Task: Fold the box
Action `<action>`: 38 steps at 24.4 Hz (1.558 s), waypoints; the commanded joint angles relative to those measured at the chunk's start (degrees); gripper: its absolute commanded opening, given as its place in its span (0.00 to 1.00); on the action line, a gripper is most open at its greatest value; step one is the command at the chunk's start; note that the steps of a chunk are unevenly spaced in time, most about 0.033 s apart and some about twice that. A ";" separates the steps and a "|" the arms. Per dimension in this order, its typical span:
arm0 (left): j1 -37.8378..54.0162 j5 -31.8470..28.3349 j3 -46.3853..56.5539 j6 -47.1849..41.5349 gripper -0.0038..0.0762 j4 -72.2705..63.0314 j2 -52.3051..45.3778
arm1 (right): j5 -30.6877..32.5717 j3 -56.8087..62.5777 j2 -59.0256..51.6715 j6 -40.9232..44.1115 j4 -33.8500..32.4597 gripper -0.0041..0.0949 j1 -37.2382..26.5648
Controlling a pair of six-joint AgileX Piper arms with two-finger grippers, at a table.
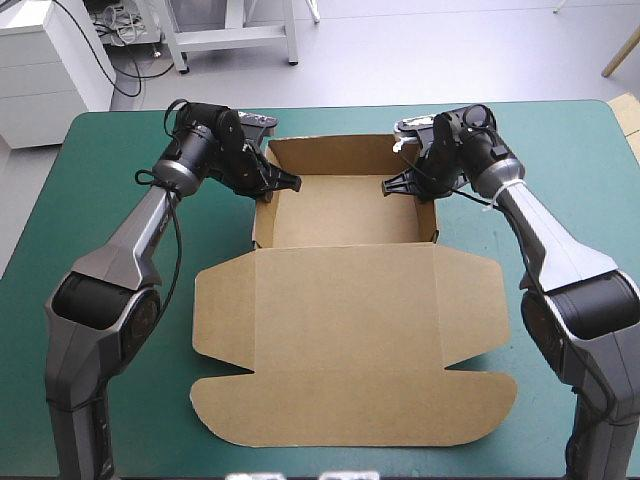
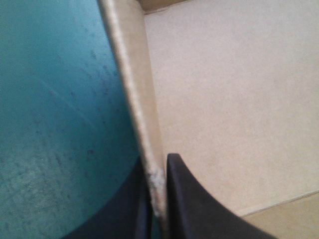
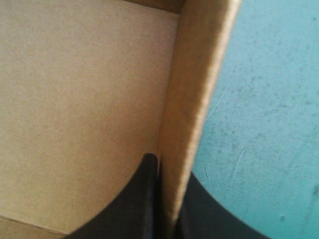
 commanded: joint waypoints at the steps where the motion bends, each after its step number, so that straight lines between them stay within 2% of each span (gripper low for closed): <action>1: -1.06 0.89 -2.28 2.44 0.13 -7.72 -3.47 | 0.03 -1.84 -3.07 -4.54 7.95 0.03 1.26; 5: -1.06 0.89 -2.28 2.44 0.33 -7.83 -3.47 | 0.03 -1.84 -3.07 -4.54 7.95 0.13 1.26; 8: -1.06 0.89 -2.28 2.44 0.52 -8.02 -3.47 | 0.03 -1.84 -3.07 -5.20 7.95 0.29 1.26; 10: -1.06 0.89 -2.28 2.44 0.61 -8.02 -3.47 | 0.03 -1.84 -3.07 -5.29 7.95 0.47 1.26; 11: -1.06 0.89 -2.28 2.44 0.67 -8.02 -3.47 | 0.03 -1.84 -3.07 -4.97 7.95 0.66 1.26; 13: -1.06 0.89 -2.28 2.44 0.67 -8.02 -3.47 | 0.03 -1.84 -3.07 -4.97 7.95 0.84 1.26; 18: -1.06 0.89 -2.28 2.44 0.67 -5.53 -3.58 | 0.03 -1.96 -3.07 -5.12 6.95 0.86 1.26; 22: -1.06 0.89 -2.28 2.44 0.67 2.94 -4.48 | -1.21 -1.96 -3.18 -4.71 1.15 0.86 1.03; 30: -1.06 -1.07 -2.28 2.44 0.67 5.36 -5.12 | -4.73 -2.45 -4.05 -4.72 4.56 0.86 -2.28; 34: -1.06 -4.29 -2.31 2.44 0.67 5.01 -7.83 | -3.40 -5.33 -5.99 -6.43 5.11 0.86 -3.39; 38: -1.06 -4.64 -2.31 2.44 0.67 4.97 -12.62 | -0.95 -8.40 -9.03 -7.90 5.02 0.86 -3.39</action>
